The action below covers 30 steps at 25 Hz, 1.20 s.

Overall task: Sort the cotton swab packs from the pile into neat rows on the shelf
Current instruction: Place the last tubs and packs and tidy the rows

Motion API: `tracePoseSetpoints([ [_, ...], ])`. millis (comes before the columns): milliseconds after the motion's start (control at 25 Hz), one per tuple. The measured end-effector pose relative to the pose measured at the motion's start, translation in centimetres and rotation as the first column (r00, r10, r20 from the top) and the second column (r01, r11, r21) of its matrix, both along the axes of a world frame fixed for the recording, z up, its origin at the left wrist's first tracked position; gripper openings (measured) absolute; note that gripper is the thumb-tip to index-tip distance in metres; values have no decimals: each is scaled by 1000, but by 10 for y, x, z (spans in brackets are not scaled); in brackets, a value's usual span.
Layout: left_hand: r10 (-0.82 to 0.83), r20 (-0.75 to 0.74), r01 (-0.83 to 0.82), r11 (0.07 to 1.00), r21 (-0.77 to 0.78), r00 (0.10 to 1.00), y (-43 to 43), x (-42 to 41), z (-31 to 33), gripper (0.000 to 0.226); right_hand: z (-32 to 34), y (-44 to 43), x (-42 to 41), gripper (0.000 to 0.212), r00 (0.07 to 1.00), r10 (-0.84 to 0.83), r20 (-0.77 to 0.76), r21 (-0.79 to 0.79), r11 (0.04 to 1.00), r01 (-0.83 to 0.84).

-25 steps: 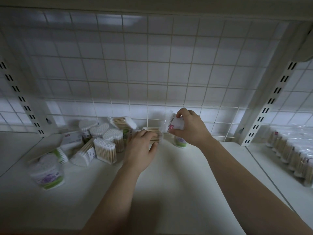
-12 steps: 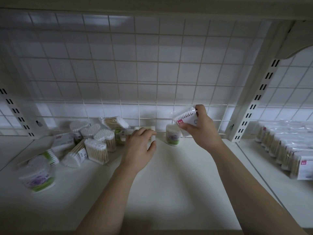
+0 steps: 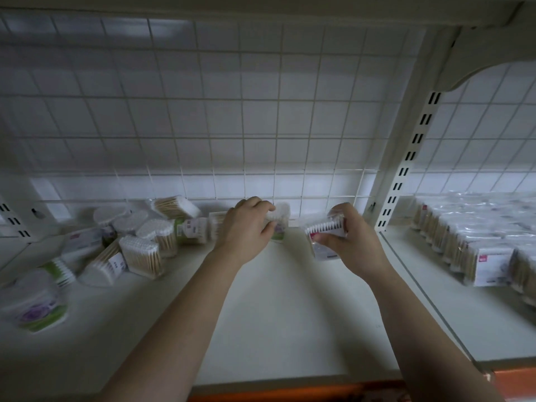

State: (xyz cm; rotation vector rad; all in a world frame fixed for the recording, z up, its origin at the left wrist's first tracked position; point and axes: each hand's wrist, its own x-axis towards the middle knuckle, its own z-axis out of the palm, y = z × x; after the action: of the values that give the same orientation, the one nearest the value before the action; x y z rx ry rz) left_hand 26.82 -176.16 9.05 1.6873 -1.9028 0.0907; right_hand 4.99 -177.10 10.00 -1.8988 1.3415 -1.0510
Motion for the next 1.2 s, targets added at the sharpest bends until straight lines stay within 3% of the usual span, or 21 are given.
tracePoseSetpoints([
  [360,13,-79,-5,995,103,997,-23,-20,-10,38,-7,12,-32,32,996,-43,-77,16,999,44],
  [1000,-29,-77,33,998,52,997,13,-57,9,53,4,27,-70,21,992,-122,-17,-89,989,120],
  [1200,-89,-124,92,996,15,988,23,-92,13,57,14,26,-109,22,967,-183,-179,-196,969,147],
])
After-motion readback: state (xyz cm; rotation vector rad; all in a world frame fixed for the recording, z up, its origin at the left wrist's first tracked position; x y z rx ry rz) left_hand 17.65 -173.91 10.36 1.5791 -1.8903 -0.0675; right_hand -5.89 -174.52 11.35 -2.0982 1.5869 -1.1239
